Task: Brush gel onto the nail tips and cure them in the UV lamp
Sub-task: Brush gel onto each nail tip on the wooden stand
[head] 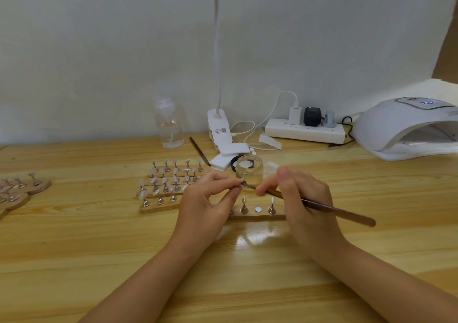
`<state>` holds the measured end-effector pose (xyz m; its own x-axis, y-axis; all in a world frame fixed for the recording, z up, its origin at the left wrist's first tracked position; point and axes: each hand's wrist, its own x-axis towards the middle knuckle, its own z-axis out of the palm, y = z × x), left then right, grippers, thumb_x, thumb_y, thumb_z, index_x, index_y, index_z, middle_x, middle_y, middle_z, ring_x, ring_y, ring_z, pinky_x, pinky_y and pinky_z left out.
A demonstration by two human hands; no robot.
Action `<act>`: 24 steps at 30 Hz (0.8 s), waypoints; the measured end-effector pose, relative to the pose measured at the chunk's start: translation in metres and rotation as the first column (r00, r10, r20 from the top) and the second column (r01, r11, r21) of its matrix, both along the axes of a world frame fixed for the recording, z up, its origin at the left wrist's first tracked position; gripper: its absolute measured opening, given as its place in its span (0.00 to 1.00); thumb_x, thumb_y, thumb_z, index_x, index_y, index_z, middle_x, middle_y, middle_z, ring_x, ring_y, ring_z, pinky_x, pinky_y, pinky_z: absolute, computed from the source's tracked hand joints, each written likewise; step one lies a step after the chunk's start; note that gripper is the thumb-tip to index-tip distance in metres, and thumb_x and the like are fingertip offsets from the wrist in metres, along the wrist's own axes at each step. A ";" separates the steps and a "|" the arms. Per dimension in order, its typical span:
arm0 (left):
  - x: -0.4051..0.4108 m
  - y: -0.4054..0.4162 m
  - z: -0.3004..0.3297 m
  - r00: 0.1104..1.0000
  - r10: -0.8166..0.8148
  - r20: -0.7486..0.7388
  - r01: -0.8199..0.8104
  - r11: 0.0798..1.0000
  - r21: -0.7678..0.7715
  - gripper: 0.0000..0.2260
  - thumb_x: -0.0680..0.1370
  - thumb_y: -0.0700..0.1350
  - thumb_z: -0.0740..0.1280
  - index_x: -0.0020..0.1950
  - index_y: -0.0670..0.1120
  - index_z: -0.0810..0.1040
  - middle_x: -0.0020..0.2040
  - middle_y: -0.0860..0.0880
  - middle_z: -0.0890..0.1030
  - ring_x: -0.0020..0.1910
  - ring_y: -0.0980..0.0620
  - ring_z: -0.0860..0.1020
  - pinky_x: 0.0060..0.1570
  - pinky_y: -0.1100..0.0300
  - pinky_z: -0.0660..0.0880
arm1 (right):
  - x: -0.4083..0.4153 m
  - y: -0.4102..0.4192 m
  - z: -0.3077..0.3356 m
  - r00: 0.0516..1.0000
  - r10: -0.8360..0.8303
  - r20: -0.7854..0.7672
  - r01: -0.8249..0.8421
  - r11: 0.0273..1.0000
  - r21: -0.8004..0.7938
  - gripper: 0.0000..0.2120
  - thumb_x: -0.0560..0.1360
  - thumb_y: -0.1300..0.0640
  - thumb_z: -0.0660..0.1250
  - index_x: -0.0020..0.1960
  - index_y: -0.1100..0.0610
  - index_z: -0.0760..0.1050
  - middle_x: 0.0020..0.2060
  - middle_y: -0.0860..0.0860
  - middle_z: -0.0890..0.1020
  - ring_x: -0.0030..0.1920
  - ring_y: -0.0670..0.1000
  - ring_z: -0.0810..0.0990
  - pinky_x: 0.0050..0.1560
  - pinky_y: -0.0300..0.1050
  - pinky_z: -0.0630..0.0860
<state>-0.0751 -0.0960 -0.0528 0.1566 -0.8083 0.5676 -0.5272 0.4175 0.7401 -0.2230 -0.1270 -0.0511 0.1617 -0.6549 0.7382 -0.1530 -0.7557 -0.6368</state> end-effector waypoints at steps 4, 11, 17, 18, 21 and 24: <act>0.000 0.000 0.000 1.000 -0.007 -0.004 0.007 1.000 0.004 0.13 0.70 0.35 0.70 0.45 0.54 0.80 0.41 0.56 0.79 0.44 0.67 0.76 0.45 0.76 0.68 | -0.002 0.002 0.001 1.000 -0.005 0.030 0.006 1.000 -0.027 0.20 0.77 0.51 0.50 0.34 0.51 0.77 0.30 0.45 0.79 0.37 0.43 0.78 0.44 0.45 0.73; 0.000 0.002 0.001 1.000 -0.015 -0.016 0.016 1.000 0.009 0.13 0.71 0.37 0.70 0.45 0.55 0.80 0.42 0.56 0.81 0.44 0.64 0.77 0.46 0.75 0.69 | -0.001 0.004 0.000 0.999 -0.011 0.051 0.012 1.000 -0.016 0.20 0.77 0.50 0.51 0.33 0.50 0.77 0.28 0.46 0.80 0.35 0.42 0.78 0.44 0.44 0.72; -0.001 0.002 0.001 1.000 -0.011 -0.023 0.012 1.000 0.017 0.13 0.71 0.37 0.70 0.45 0.56 0.80 0.42 0.57 0.81 0.44 0.65 0.77 0.47 0.75 0.69 | -0.001 0.003 0.000 0.999 -0.024 0.045 0.022 0.999 0.047 0.21 0.76 0.47 0.51 0.33 0.48 0.77 0.29 0.44 0.80 0.37 0.42 0.78 0.46 0.42 0.71; -0.001 0.002 0.002 1.000 -0.012 -0.025 0.013 1.000 0.016 0.13 0.71 0.38 0.70 0.44 0.56 0.80 0.41 0.57 0.81 0.44 0.65 0.77 0.47 0.75 0.69 | -0.002 0.003 0.000 0.998 -0.020 0.065 0.017 0.999 0.052 0.21 0.76 0.47 0.51 0.32 0.48 0.77 0.28 0.46 0.80 0.36 0.42 0.78 0.46 0.40 0.71; -0.001 0.002 0.002 0.999 -0.008 -0.034 0.008 1.000 0.011 0.13 0.70 0.38 0.70 0.44 0.57 0.79 0.41 0.57 0.81 0.44 0.65 0.77 0.46 0.75 0.69 | -0.001 0.003 0.001 0.998 -0.030 0.052 0.029 0.999 0.027 0.19 0.76 0.49 0.52 0.37 0.52 0.78 0.30 0.43 0.78 0.34 0.38 0.77 0.41 0.30 0.68; -0.001 0.002 0.001 1.000 -0.005 -0.030 0.005 1.000 0.008 0.14 0.70 0.37 0.70 0.44 0.58 0.79 0.41 0.58 0.81 0.44 0.65 0.77 0.47 0.74 0.70 | 0.000 0.003 -0.001 0.999 0.013 0.051 -0.017 0.996 0.083 0.21 0.76 0.47 0.51 0.34 0.51 0.79 0.29 0.47 0.80 0.36 0.40 0.78 0.43 0.33 0.69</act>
